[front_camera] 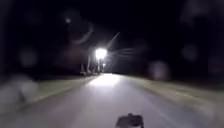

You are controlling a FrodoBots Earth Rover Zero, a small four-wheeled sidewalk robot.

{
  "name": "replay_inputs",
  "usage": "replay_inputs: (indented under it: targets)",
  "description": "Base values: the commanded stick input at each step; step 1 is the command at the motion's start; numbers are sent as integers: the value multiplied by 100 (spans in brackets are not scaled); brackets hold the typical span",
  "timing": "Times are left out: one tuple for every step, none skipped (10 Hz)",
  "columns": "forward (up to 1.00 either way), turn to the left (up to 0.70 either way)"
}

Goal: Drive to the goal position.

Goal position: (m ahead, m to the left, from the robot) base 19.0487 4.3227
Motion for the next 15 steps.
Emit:
replay_inputs:
  targets:
    - [100, 0]
    - [100, 0]
    - [100, 0]
    - [100, 0]
    - [100, 0]
    - [100, 0]
    - [100, 0]
    - [100, 0]
    - [100, 0]
    - [100, 1]
    - [100, 2]
    - [100, 2]
    - [100, 2]
    - [100, 2]
    - [100, 3]
